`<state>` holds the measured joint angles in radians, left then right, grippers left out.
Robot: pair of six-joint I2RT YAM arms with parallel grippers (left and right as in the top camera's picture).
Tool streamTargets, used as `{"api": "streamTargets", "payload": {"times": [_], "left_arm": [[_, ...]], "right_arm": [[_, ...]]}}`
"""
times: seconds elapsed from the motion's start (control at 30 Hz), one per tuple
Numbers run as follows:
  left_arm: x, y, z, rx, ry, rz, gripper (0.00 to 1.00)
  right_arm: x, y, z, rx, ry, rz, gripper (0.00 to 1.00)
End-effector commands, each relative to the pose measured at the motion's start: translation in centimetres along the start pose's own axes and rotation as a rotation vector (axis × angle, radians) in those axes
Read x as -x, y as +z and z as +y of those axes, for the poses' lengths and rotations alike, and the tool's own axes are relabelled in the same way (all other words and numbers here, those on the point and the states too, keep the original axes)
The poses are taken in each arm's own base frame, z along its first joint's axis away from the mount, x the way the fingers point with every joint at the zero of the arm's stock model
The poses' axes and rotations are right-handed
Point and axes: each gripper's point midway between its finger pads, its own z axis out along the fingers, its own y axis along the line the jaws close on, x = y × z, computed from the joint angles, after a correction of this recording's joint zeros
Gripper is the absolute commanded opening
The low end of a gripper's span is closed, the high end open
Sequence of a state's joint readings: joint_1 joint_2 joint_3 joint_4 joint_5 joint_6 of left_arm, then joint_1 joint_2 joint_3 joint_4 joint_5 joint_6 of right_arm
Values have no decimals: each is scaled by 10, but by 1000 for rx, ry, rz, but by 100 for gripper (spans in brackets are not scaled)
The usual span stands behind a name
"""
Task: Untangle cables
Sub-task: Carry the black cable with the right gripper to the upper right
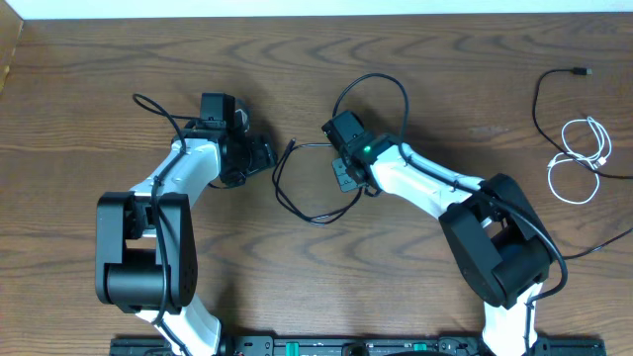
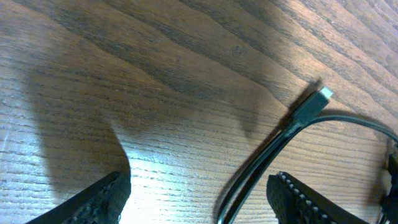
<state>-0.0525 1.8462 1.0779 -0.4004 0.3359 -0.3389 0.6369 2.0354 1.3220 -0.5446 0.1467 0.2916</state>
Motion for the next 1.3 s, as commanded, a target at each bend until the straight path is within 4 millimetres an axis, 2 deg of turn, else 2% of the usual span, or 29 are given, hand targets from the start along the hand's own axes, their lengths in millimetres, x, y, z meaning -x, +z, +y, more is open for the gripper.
{"api": "streamTargets", "payload": {"times": [0.0, 0.13, 0.37, 0.4, 0.6, 0.7, 0.93, 1.1, 1.2, 1.27], "left_arm": [[6, -7, -6, -23, 14, -18, 76], [10, -17, -11, -32, 22, -45, 77], [11, -17, -10, -30, 23, -48, 78], [11, -17, -10, -29, 23, -49, 81], [21, -19, 12, 101, 19, -104, 88], [22, -19, 15, 121, 18, -112, 90], [22, -19, 15, 121, 18, -112, 90], [22, -19, 15, 121, 18, -112, 90], [22, -19, 15, 121, 18, -112, 90], [22, -19, 15, 121, 18, -112, 90]], "right_arm": [[7, -4, -9, -10, -27, 2, 1], [22, -22, -16, -26, -41, 1, 1], [60, -62, -28, -115, -74, -60, 1], [66, -68, -29, -124, -83, -69, 1], [106, -118, -46, -227, -109, -163, 1], [129, -149, -60, -300, -112, -230, 1], [184, -241, -88, -465, -96, -444, 1], [204, -309, -120, -666, -41, -571, 1], [214, -339, -137, -761, -44, -618, 1], [218, -352, -150, -820, -41, -633, 1]]}}
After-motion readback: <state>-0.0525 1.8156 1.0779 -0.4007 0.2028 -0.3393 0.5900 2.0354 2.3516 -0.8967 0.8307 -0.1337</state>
